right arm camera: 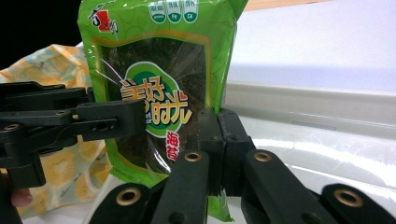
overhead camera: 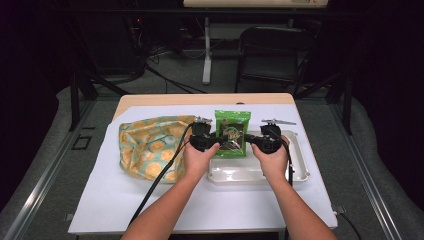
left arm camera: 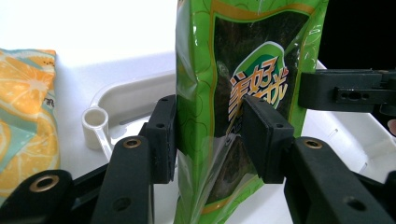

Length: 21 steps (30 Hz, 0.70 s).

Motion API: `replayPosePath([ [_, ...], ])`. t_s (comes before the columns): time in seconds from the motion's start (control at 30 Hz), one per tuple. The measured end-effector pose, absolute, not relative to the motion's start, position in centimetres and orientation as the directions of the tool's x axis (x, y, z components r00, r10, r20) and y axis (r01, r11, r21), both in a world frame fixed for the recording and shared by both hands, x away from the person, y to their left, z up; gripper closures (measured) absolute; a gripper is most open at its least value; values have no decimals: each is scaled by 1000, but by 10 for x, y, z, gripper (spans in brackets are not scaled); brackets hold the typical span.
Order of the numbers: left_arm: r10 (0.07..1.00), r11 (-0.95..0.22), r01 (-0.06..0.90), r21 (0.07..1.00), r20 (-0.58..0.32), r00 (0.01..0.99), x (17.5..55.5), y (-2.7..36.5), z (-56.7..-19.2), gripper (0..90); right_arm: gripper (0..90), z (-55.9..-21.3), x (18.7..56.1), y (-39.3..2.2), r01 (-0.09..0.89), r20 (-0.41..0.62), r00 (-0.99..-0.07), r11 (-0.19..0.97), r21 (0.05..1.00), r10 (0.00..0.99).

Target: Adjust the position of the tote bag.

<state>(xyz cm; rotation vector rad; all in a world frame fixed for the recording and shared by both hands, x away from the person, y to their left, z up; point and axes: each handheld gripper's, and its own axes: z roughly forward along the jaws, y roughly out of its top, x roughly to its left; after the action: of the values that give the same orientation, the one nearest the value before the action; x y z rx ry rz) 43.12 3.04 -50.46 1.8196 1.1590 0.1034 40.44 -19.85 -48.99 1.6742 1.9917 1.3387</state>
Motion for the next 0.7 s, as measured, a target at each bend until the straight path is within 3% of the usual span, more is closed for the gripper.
replayPosePath([
  [0.7, 780, -123, 732, 670, -391, 488, 448, 26, -522, 562, 895, -512, 428, -197, 739, 402, -286, -67, 670, 870],
])
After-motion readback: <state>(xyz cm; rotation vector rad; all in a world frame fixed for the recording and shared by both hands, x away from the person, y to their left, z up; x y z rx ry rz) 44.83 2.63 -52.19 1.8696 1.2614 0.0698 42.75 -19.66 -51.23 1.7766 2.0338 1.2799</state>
